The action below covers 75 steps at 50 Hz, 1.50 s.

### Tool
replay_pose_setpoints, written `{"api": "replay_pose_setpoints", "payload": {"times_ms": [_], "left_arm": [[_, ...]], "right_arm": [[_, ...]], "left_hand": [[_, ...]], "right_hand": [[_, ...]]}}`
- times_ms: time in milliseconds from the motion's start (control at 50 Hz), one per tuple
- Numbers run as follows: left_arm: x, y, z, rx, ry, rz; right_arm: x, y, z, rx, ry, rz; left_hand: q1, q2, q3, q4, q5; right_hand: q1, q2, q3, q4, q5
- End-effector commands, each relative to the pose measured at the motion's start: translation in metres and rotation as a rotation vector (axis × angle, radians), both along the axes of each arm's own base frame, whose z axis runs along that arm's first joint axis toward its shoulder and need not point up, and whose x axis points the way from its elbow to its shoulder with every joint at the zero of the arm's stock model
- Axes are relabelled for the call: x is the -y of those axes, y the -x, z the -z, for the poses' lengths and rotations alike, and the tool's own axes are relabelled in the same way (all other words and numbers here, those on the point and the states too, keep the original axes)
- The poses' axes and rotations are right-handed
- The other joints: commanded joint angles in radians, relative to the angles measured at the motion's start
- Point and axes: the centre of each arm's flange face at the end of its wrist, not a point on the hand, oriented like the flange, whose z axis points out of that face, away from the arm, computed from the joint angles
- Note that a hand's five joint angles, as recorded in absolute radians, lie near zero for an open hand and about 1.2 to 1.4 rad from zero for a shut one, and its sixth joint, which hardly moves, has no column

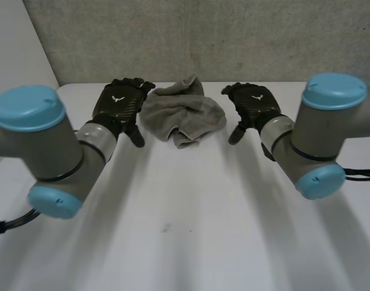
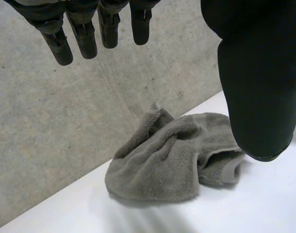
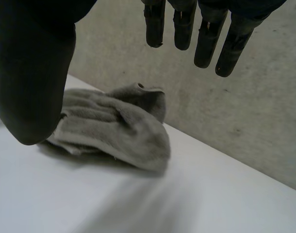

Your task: Fold the towel.

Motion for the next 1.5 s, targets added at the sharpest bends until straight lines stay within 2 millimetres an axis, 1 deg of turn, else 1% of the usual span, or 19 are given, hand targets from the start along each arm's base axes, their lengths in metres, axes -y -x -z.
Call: {"api": "replay_pose_setpoints", "payload": {"times_ms": [20,40,60,80,100,140,160,200,320,340,420,520,700,740,960,1120,1240,1380,1500], "left_arm": [[-0.020,-0.024,0.003,0.019,-0.043,-0.036],[-0.024,-0.027,0.007,0.028,-0.058,-0.038],[-0.024,-0.027,0.007,0.028,-0.058,-0.038],[-0.029,-0.029,0.009,0.032,-0.070,-0.038],[-0.034,-0.032,0.011,0.035,-0.078,-0.038],[-0.038,-0.034,0.010,0.034,-0.079,-0.039],[-0.038,-0.034,0.010,0.034,-0.079,-0.039],[-0.044,-0.040,0.011,0.037,-0.089,-0.047],[-0.053,-0.048,0.016,0.043,-0.108,-0.058],[-0.053,-0.048,0.016,0.043,-0.108,-0.058],[-0.055,-0.050,0.019,0.040,-0.116,-0.063],[-0.054,-0.056,0.019,0.029,-0.119,-0.081],[-0.056,-0.058,0.017,0.024,-0.118,-0.084],[-0.058,-0.059,0.016,0.022,-0.113,-0.084],[-0.057,-0.059,0.018,0.015,-0.099,-0.086],[-0.057,-0.059,0.018,0.016,-0.100,-0.086],[-0.057,-0.059,0.018,0.016,-0.100,-0.086],[-0.058,-0.059,0.020,0.018,-0.106,-0.086],[-0.058,-0.060,0.021,0.019,-0.108,-0.087]], "right_arm": [[0.018,-0.023,0.016,0.063,-0.069,-0.023],[0.022,-0.029,0.022,0.076,-0.086,-0.026],[0.022,-0.029,0.022,0.077,-0.087,-0.026],[0.026,-0.033,0.027,0.090,-0.100,-0.030],[0.026,-0.034,0.027,0.090,-0.100,-0.030],[0.031,-0.045,0.040,0.097,-0.133,-0.047],[0.031,-0.045,0.040,0.097,-0.133,-0.047],[0.031,-0.057,0.051,0.096,-0.150,-0.077],[0.039,-0.065,0.062,0.115,-0.144,-0.086],[0.040,-0.066,0.066,0.118,-0.147,-0.087],[0.036,-0.070,0.075,0.115,-0.162,-0.107],[0.035,-0.072,0.076,0.116,-0.163,-0.107],[0.035,-0.073,0.074,0.119,-0.152,-0.106],[0.034,-0.075,0.074,0.121,-0.148,-0.113],[0.029,-0.081,0.078,0.102,-0.133,-0.131],[0.030,-0.081,0.078,0.030,-0.069,-0.130],[0.032,-0.078,0.081,-0.071,0.002,-0.102],[0.027,-0.086,0.084,-0.175,0.109,-0.128],[0.023,-0.091,0.084,-0.192,0.139,-0.142]], "left_hand": [[0.015,0.016,0.015,0.015,-0.020],[0.012,0.013,0.012,0.012,-0.023],[0.012,0.013,0.012,0.012,-0.023],[0.012,0.013,0.012,0.012,-0.023],[0.012,0.013,0.012,0.012,-0.023],[0.012,0.013,0.012,0.012,-0.023],[0.012,0.013,0.012,0.012,-0.023],[0.009,0.010,0.009,0.009,-0.025],[0.008,0.010,0.008,0.008,-0.026],[0.008,0.010,0.008,0.008,-0.026],[0.008,0.010,0.008,0.008,-0.026],[0.008,0.010,0.008,0.008,-0.026],[0.008,0.010,0.008,0.008,-0.026],[0.008,0.010,0.008,0.008,-0.026],[0.008,0.010,0.008,0.008,-0.026],[0.008,0.010,0.008,0.008,-0.026],[0.008,0.010,0.008,0.008,-0.026],[0.008,0.010,0.008,0.008,-0.026],[0.008,0.010,0.008,0.008,-0.026]], "right_hand": [[-0.036,-0.077,-0.070,-0.084,-0.056],[-0.036,-0.077,-0.070,-0.084,-0.056],[-0.036,-0.077,-0.070,-0.084,-0.056],[-0.036,-0.077,-0.070,-0.084,-0.056],[-0.036,-0.077,-0.070,-0.084,-0.056],[-0.036,-0.077,-0.070,-0.084,-0.056],[-0.036,-0.077,-0.070,-0.084,-0.056],[-0.036,-0.077,-0.070,-0.084,-0.056],[-0.036,-0.077,-0.070,-0.084,-0.056],[-0.036,-0.077,-0.070,-0.084,-0.056],[-0.036,-0.077,-0.070,-0.084,-0.056],[-0.020,-0.061,-0.054,-0.068,-0.040],[0.033,-0.008,-0.001,-0.015,0.012],[0.132,0.092,0.099,0.084,0.112],[0.268,0.227,0.234,0.220,0.247],[0.300,0.259,0.266,0.252,0.280],[0.300,0.259,0.266,0.252,0.280],[0.300,0.259,0.266,0.252,0.280],[0.303,0.262,0.269,0.255,0.283]]}}
